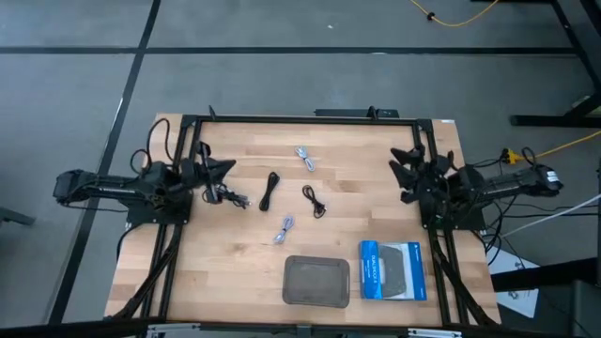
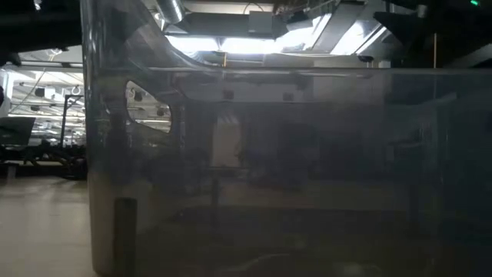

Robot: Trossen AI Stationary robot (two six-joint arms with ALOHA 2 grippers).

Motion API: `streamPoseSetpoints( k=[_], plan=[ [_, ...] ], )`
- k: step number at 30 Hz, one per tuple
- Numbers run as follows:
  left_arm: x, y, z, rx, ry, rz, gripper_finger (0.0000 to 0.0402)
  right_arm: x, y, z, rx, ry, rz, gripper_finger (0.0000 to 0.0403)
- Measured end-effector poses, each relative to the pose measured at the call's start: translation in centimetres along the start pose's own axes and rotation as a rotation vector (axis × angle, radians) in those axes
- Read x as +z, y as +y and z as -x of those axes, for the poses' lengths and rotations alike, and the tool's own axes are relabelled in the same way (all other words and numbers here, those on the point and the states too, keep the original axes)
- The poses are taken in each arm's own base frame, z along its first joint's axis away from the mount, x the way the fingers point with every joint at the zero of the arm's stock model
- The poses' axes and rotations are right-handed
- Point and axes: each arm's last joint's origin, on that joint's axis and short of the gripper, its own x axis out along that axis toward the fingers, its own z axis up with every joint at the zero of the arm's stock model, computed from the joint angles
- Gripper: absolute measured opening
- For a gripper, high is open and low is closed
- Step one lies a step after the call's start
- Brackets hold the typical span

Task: Pick and place USB-C Cables
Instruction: Put the white charger cable into the black bin

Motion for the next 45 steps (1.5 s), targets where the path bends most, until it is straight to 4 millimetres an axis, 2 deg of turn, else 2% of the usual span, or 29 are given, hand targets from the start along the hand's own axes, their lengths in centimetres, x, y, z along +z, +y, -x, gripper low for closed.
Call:
streamPoseSetpoints(
  k=[4,7,11,14,18,23,26,29,38,42,45],
  plan=[
    [0.1,0.7,-0.7,0.055,0.061,0.007,0.0000,1.1,0.7,-4.2,-0.085,0.096,0.128,0.0208],
    [-0.2,1.2,-1.2,0.094,0.132,0.032,0.0000,1.4,0.6,-8.1,-0.191,0.250,0.224,0.0208],
    [-1.3,1.6,-1.5,0.135,0.236,0.084,0.0000,1.4,-0.5,-13.3,-0.310,0.497,0.231,0.0208],
    [-2.0,1.8,-1.5,0.153,0.292,0.084,0.0000,0.4,-1.5,-16.8,-0.333,0.671,0.228,0.0208],
    [-2.2,1.9,-1.5,0.166,0.312,0.109,0.0000,-1.4,-2.7,-21.0,-0.299,0.787,0.216,0.0208],
    [-2.3,1.7,-1.5,0.105,0.320,0.139,0.0000,-4.9,-3.8,-24.7,-0.209,0.900,0.161,0.0208],
    [-2.3,1.6,-1.5,0.086,0.319,0.142,0.0000,-7.3,-4.4,-26.0,-0.163,0.958,0.122,0.0208],
    [-2.3,1.6,-1.5,0.087,0.319,0.142,0.0000,-9.9,-5.0,-26.4,-0.184,1.034,0.081,0.0208],
    [-2.3,1.6,-1.5,0.087,0.319,0.142,0.0000,-17.1,-7.1,-25.5,-0.334,1.209,-0.049,0.0208],
    [-2.3,1.6,-1.5,0.087,0.319,0.142,0.0000,-19.4,-7.8,-24.8,-0.405,1.267,-0.096,0.0208],
    [-2.3,1.6,-1.5,0.087,0.319,0.142,0.0000,-19.8,-8.2,-24.2,-0.520,1.279,-0.050,0.0208]
  ],
)
